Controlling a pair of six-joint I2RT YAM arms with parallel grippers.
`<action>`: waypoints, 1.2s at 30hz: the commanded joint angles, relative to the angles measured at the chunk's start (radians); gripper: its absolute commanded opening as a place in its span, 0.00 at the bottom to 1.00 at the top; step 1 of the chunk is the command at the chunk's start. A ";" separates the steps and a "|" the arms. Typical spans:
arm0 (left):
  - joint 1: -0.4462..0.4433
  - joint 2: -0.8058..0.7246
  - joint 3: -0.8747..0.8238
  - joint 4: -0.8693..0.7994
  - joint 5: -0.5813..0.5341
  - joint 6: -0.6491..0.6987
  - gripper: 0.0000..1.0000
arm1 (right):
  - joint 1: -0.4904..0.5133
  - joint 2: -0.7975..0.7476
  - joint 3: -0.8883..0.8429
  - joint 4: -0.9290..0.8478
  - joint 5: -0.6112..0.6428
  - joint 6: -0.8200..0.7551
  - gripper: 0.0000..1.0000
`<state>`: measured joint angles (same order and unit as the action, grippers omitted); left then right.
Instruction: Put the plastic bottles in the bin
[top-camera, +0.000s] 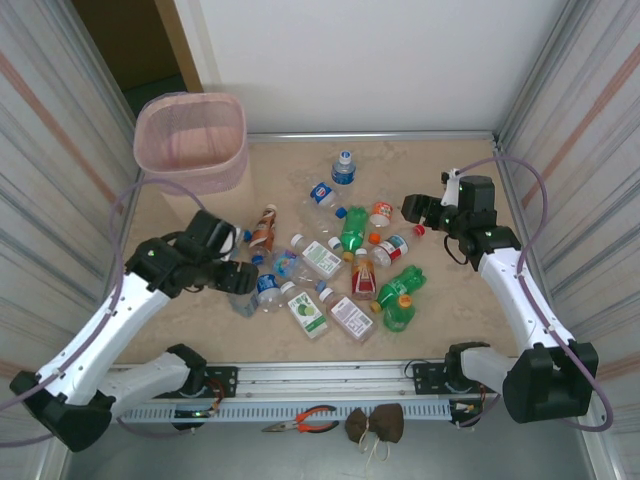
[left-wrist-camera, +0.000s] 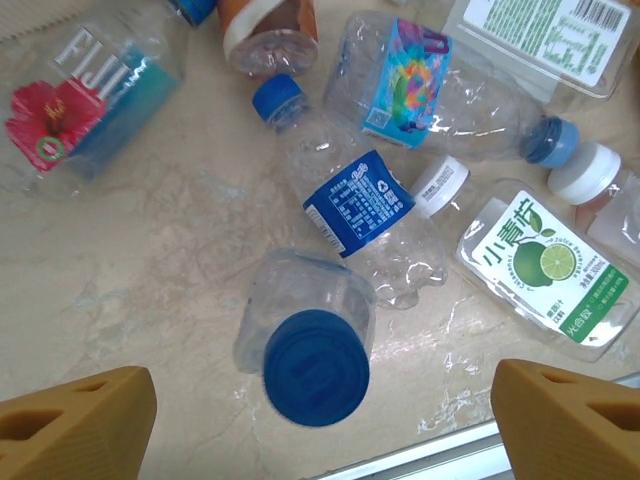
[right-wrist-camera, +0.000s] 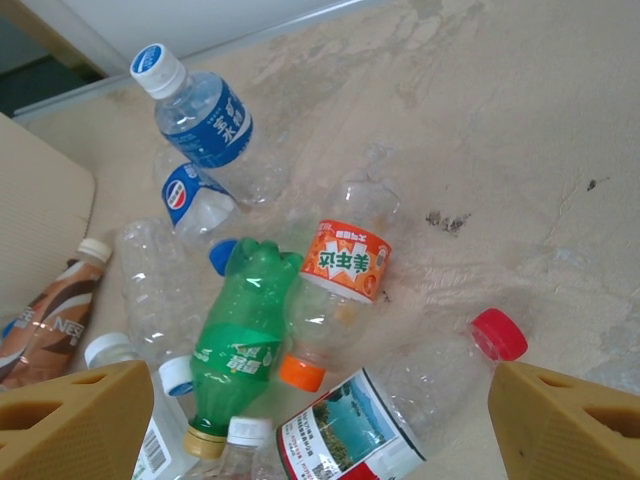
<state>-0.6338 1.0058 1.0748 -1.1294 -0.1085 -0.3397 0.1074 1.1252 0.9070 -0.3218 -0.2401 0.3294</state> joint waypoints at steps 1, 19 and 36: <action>-0.054 0.022 -0.066 0.059 -0.111 -0.123 0.89 | 0.005 -0.017 0.033 -0.021 -0.023 -0.018 0.86; -0.078 0.019 -0.313 0.310 -0.010 -0.105 0.81 | 0.005 0.007 0.036 -0.019 -0.041 -0.006 0.87; -0.133 0.104 -0.261 0.193 -0.140 -0.229 0.60 | 0.005 0.008 0.039 -0.022 -0.040 -0.003 0.87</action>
<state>-0.7616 1.1015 0.8024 -0.8749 -0.2104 -0.5365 0.1074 1.1328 0.9070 -0.3389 -0.2626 0.3294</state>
